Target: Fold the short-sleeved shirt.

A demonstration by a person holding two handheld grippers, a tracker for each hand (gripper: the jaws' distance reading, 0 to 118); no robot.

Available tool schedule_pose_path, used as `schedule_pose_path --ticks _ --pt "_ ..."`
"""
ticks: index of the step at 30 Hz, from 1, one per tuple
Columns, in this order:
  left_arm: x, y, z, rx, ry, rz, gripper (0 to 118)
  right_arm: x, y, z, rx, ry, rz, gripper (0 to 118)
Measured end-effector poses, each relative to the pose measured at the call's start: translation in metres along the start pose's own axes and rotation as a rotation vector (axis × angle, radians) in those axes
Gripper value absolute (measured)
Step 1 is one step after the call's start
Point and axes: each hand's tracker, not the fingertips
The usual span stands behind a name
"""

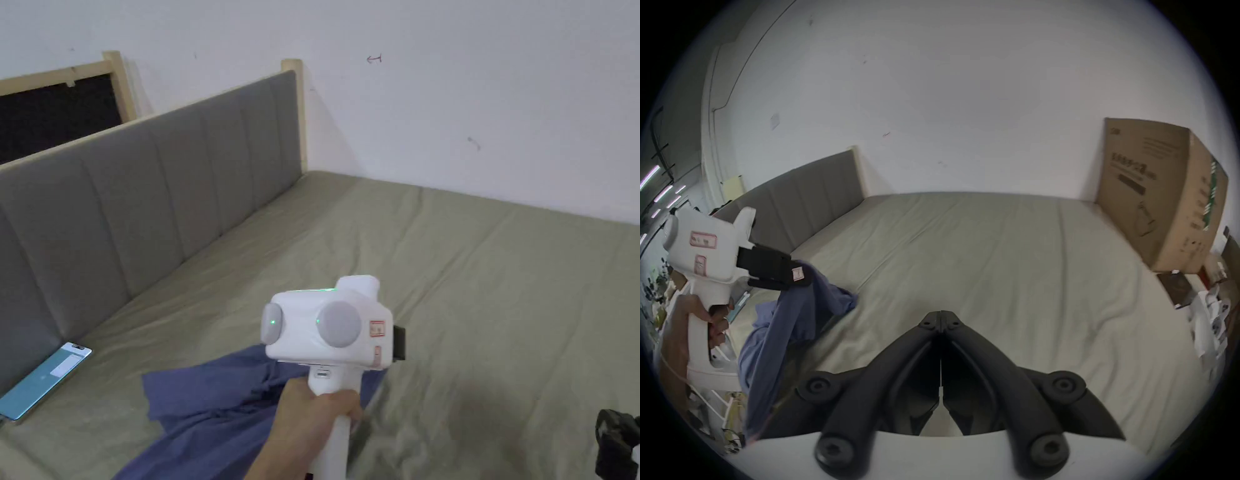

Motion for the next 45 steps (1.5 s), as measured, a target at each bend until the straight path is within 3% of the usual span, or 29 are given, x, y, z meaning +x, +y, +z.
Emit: schedule_pose_path --ticks 3,7,10,16,17,18,19,20,21,24,26,27,28,29,31,36,37,38,40,41,43,45 --pt "0.096 0.005 -0.001 0.018 -0.121 -0.196 0 0.041 0.013 0.033 0.057 -0.165 0.051 0" --pt "0.199 -0.005 -0.01 -0.027 -0.463 -0.198 0 0.099 0.017 0.084 0.122 -0.27 -0.055 0" --pt "0.265 -0.039 -0.024 -0.066 -0.506 -0.343 0 0.122 0.01 0.119 0.128 -0.361 -0.106 0" --pt "0.309 -0.137 -0.096 -0.334 -0.475 -0.392 2 0.158 -0.032 0.142 0.024 -0.473 -0.186 0" --pt "0.311 -0.151 -0.107 -0.359 -0.46 -0.43 12 0.162 -0.04 0.142 0.002 -0.481 -0.202 0" --pt "0.308 -0.161 -0.116 -0.387 -0.414 -0.458 36 0.164 -0.047 0.142 -0.011 -0.487 -0.214 0" --pt "0.306 -0.169 -0.123 -0.422 -0.388 -0.471 84 0.165 -0.052 0.141 -0.024 -0.486 -0.225 0" --pt "0.302 -0.175 -0.127 -0.45 -0.372 -0.481 110 0.166 -0.055 0.137 -0.041 -0.483 -0.234 0" --pt "0.296 -0.174 -0.125 -0.444 -0.376 -0.439 115 0.166 -0.058 0.135 -0.051 -0.477 -0.235 0" --pt "0.272 -0.159 -0.115 -0.44 -0.382 -0.32 104 0.169 -0.063 0.122 -0.092 -0.459 -0.228 0" --pt "0.252 -0.146 -0.105 -0.392 -0.375 -0.31 97 0.163 -0.06 0.116 -0.107 -0.437 -0.21 0" --pt "0.243 -0.141 -0.096 -0.361 -0.355 -0.304 78 0.161 -0.06 0.113 -0.101 -0.426 -0.203 0" --pt "0.234 -0.138 -0.089 -0.335 -0.332 -0.305 30 0.16 -0.06 0.109 -0.099 -0.415 -0.203 0" --pt "0.223 -0.137 -0.085 -0.321 -0.301 -0.288 0 0.156 -0.06 0.105 -0.1 -0.393 -0.211 0" --pt "0.197 -0.137 -0.08 -0.323 -0.265 -0.274 0 0.15 -0.061 0.096 -0.107 -0.336 -0.231 0" --pt "0.118 -0.118 -0.065 -0.289 -0.136 -0.219 0 0.136 -0.065 0.073 -0.157 -0.308 -0.16 0" --pt "0.098 -0.109 -0.063 -0.275 -0.106 -0.194 11 0.134 -0.065 0.069 -0.162 -0.297 -0.158 0" --pt "0.079 -0.1 -0.059 -0.27 -0.071 -0.163 33 0.132 -0.065 0.066 -0.161 -0.286 -0.159 0" --pt "0.032 -0.085 -0.063 -0.262 -0.021 -0.133 96 0.128 -0.065 0.06 -0.169 -0.261 -0.157 0" --pt "0.008 -0.079 -0.069 -0.273 0.035 -0.117 108 0.125 -0.065 0.057 -0.172 -0.254 -0.149 0" --pt "-0.033 -0.07 -0.078 -0.292 0.176 -0.052 106 0.122 -0.067 0.048 -0.202 -0.225 -0.117 0" --pt "-0.065 -0.061 -0.09 -0.288 0.208 0.035 105 0.116 -0.071 0.041 -0.229 -0.228 -0.1 0"
